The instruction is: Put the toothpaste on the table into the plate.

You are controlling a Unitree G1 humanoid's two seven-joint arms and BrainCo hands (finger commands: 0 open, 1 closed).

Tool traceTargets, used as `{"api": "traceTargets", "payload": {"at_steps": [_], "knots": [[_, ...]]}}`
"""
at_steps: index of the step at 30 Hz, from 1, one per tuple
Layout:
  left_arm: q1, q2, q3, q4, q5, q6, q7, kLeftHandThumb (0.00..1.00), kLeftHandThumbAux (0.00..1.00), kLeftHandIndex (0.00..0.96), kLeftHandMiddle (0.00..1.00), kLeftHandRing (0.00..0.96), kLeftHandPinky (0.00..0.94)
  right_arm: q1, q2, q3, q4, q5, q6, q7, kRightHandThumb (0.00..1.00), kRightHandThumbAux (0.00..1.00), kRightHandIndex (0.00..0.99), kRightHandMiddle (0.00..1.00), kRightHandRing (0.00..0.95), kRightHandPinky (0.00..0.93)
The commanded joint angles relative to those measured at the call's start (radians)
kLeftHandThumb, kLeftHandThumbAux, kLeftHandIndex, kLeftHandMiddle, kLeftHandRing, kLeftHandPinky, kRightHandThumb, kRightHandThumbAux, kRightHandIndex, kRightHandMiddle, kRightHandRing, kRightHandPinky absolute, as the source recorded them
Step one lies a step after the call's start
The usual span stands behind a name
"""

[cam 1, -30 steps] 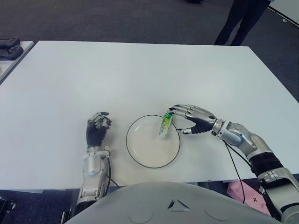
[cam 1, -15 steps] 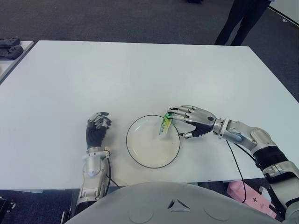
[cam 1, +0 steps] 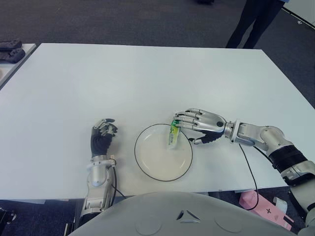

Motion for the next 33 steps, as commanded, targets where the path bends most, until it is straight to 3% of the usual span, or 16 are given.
{"api": "traceTargets", "payload": {"at_steps": [1, 16, 26, 33], "knots": [[0.012, -0.009, -0.004, 0.002, 0.012, 0.025, 0.012, 0.704, 0.719, 0.434, 0.613, 0.611, 0.612, 0.004, -0.013, 0.059, 0.000, -0.075, 0.028, -0.004, 0.514, 0.191, 0.000, 0.000, 0.000, 0.000], [0.019, -0.015, -0.007, -0.002, 0.015, 0.020, 0.009, 0.703, 0.719, 0.434, 0.617, 0.614, 0.612, -0.047, 0.015, 0.147, 0.026, -0.139, 0.123, -0.082, 0.540, 0.198, 0.000, 0.000, 0.000, 0.000], [0.020, -0.018, -0.005, 0.001, -0.001, 0.020, -0.001, 0.702, 0.719, 0.434, 0.614, 0.607, 0.600, -0.121, 0.094, 0.209, 0.111, -0.137, 0.163, -0.148, 0.535, 0.212, 0.000, 0.000, 0.000, 0.000], [0.021, -0.022, -0.003, 0.004, 0.004, 0.013, 0.007, 0.704, 0.718, 0.434, 0.618, 0.612, 0.611, -0.125, 0.122, 0.220, 0.120, -0.114, 0.187, -0.192, 0.535, 0.240, 0.000, 0.000, 0.000, 0.000]]}}
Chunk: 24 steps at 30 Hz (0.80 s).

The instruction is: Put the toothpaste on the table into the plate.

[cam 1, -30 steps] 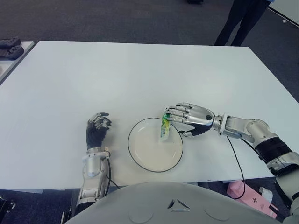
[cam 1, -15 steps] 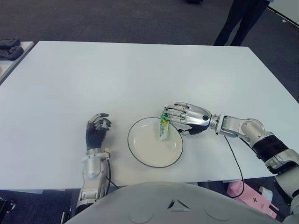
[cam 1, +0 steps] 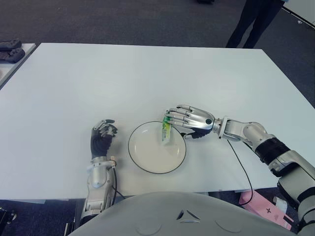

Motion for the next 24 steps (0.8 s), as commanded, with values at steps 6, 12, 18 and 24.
{"api": "traceTargets", "payload": {"at_steps": [6, 12, 18, 24], "knots": [[0.004, -0.008, -0.001, 0.023, 0.006, 0.002, 0.012, 0.704, 0.718, 0.434, 0.623, 0.615, 0.620, 0.000, 0.034, 0.028, 0.019, 0.005, 0.021, -0.005, 0.533, 0.286, 0.000, 0.000, 0.000, 0.000], [0.006, -0.007, 0.000, 0.024, 0.016, -0.002, 0.016, 0.704, 0.718, 0.435, 0.627, 0.619, 0.626, -0.003, 0.049, 0.033, 0.027, 0.014, 0.033, 0.000, 0.531, 0.318, 0.000, 0.000, 0.000, 0.000], [0.006, -0.007, 0.000, 0.025, 0.014, -0.005, 0.014, 0.705, 0.718, 0.435, 0.634, 0.629, 0.635, -0.005, 0.060, 0.035, 0.039, 0.025, 0.039, 0.010, 0.527, 0.350, 0.000, 0.000, 0.000, 0.000], [0.005, -0.008, 0.000, 0.027, 0.013, -0.008, 0.014, 0.706, 0.717, 0.435, 0.639, 0.634, 0.636, -0.005, 0.065, 0.034, 0.043, 0.034, 0.042, 0.018, 0.525, 0.370, 0.000, 0.000, 0.000, 0.000]]}}
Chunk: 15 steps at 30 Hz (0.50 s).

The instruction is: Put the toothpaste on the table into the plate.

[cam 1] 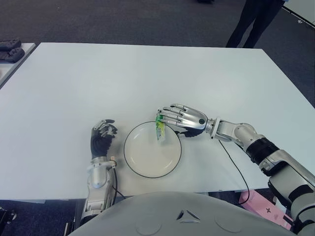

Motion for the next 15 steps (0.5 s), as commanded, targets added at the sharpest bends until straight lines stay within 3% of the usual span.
{"api": "traceTargets", "payload": {"at_steps": [1, 15], "knots": [[0.004, -0.005, -0.001, 0.022, 0.008, 0.010, 0.013, 0.706, 0.717, 0.435, 0.639, 0.634, 0.635, -0.001, 0.006, 0.015, 0.017, 0.002, 0.008, 0.025, 0.524, 0.378, 0.000, 0.000, 0.000, 0.000], [-0.004, -0.003, 0.000, 0.031, 0.013, 0.017, 0.021, 0.704, 0.718, 0.434, 0.634, 0.628, 0.621, -0.003, 0.012, 0.012, 0.028, 0.006, 0.020, 0.021, 0.485, 0.497, 0.000, 0.000, 0.000, 0.000]]}}
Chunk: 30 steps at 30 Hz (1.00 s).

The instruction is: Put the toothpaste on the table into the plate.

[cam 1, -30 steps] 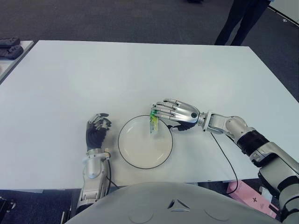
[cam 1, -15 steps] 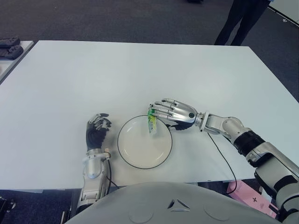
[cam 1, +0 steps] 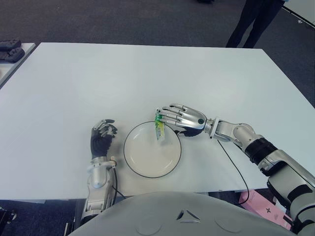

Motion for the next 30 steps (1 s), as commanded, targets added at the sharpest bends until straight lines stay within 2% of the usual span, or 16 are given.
{"api": "traceTargets", "payload": {"at_steps": [1, 7, 10, 11, 13, 15, 19, 23, 30], "knots": [[-0.002, -0.001, -0.001, 0.028, 0.011, 0.020, 0.011, 0.704, 0.718, 0.434, 0.634, 0.627, 0.618, -0.003, 0.003, 0.012, 0.022, 0.002, 0.010, 0.017, 0.483, 0.505, 0.000, 0.000, 0.000, 0.000], [-0.007, 0.001, 0.000, 0.034, 0.008, 0.018, 0.008, 0.704, 0.718, 0.434, 0.630, 0.622, 0.620, -0.002, 0.008, 0.008, 0.028, 0.011, 0.014, 0.028, 0.483, 0.542, 0.000, 0.006, 0.000, 0.000], [-0.010, 0.004, 0.000, 0.037, 0.008, 0.019, 0.005, 0.704, 0.718, 0.434, 0.629, 0.622, 0.619, -0.001, 0.013, 0.004, 0.034, 0.023, 0.016, 0.036, 0.496, 0.565, 0.036, 0.052, 0.047, 0.036], [-0.010, 0.005, 0.000, 0.038, 0.008, 0.020, 0.004, 0.703, 0.719, 0.434, 0.627, 0.620, 0.613, -0.001, 0.015, 0.004, 0.035, 0.026, 0.017, 0.039, 0.527, 0.569, 0.150, 0.185, 0.195, 0.192], [-0.010, 0.007, 0.000, 0.039, 0.006, 0.022, 0.003, 0.703, 0.719, 0.434, 0.624, 0.618, 0.608, -0.002, 0.016, 0.004, 0.035, 0.029, 0.019, 0.041, 0.557, 0.571, 0.252, 0.301, 0.325, 0.327], [-0.012, 0.008, 0.000, 0.040, 0.004, 0.023, 0.002, 0.703, 0.719, 0.434, 0.624, 0.618, 0.612, -0.012, 0.022, 0.006, 0.030, 0.024, 0.023, 0.032, 0.648, 0.652, 0.356, 0.487, 0.511, 0.523], [-0.014, 0.008, 0.001, 0.044, 0.002, 0.019, 0.004, 0.704, 0.719, 0.434, 0.624, 0.619, 0.620, -0.009, 0.023, 0.008, 0.028, 0.017, 0.032, -0.004, 0.698, 0.695, 0.412, 0.627, 0.645, 0.666], [-0.016, 0.007, 0.002, 0.046, 0.001, 0.016, 0.006, 0.705, 0.719, 0.434, 0.623, 0.617, 0.625, -0.002, 0.017, 0.005, 0.013, 0.024, 0.036, -0.016, 0.715, 0.708, 0.432, 0.726, 0.739, 0.772], [-0.016, 0.007, 0.003, 0.048, 0.005, 0.012, 0.009, 0.706, 0.719, 0.434, 0.621, 0.620, 0.627, 0.006, 0.004, -0.003, -0.020, 0.045, 0.034, 0.026, 0.725, 0.711, 0.440, 0.816, 0.835, 0.868]]}}
